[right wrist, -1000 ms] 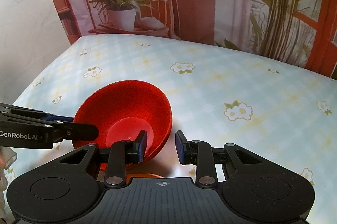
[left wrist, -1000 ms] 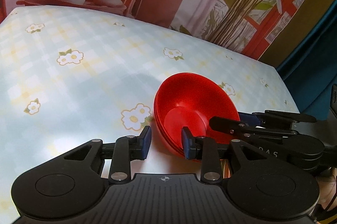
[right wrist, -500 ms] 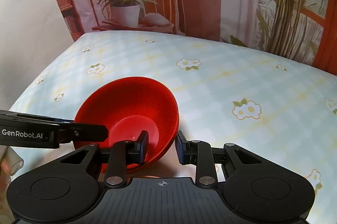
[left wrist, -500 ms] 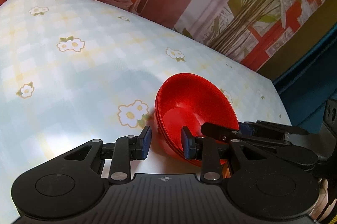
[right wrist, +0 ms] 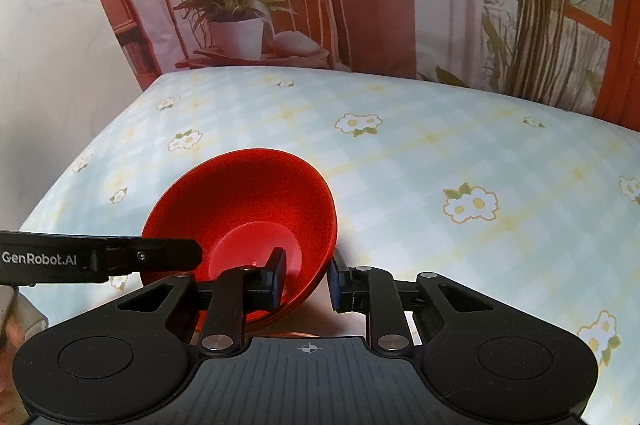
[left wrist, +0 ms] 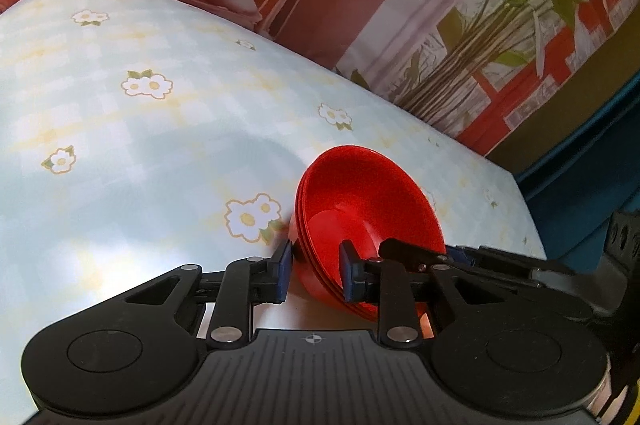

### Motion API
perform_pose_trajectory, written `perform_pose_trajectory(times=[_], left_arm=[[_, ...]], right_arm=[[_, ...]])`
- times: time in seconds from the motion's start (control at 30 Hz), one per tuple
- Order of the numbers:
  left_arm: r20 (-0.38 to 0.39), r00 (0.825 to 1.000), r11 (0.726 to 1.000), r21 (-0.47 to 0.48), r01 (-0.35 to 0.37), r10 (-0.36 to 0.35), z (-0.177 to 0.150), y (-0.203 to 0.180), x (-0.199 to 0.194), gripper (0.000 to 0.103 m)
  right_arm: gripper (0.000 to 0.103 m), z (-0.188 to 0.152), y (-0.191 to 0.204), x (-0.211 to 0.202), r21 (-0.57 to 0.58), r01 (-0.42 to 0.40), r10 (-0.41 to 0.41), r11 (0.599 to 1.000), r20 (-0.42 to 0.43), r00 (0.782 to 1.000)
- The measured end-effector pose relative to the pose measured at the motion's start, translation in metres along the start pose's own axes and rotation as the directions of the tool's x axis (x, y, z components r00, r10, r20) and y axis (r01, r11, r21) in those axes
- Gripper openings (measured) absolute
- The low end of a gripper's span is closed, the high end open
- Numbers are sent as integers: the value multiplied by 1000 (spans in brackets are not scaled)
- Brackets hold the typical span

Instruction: Organize plates and bowls

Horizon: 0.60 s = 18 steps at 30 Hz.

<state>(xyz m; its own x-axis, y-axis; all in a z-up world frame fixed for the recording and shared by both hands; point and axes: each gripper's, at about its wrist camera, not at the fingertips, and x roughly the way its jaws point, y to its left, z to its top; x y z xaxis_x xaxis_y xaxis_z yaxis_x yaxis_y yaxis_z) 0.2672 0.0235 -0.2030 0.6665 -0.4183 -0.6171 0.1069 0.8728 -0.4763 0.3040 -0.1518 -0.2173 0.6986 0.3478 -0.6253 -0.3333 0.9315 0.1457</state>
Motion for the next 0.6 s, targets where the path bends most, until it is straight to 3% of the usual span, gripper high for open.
perform_pose_trajectory(times=[0.6], left_arm=[[74,996,999,21,44,-46,6,-18,-42,26]], right_arm=[[19,11,8,-47,30,-39,36,999,106,994]])
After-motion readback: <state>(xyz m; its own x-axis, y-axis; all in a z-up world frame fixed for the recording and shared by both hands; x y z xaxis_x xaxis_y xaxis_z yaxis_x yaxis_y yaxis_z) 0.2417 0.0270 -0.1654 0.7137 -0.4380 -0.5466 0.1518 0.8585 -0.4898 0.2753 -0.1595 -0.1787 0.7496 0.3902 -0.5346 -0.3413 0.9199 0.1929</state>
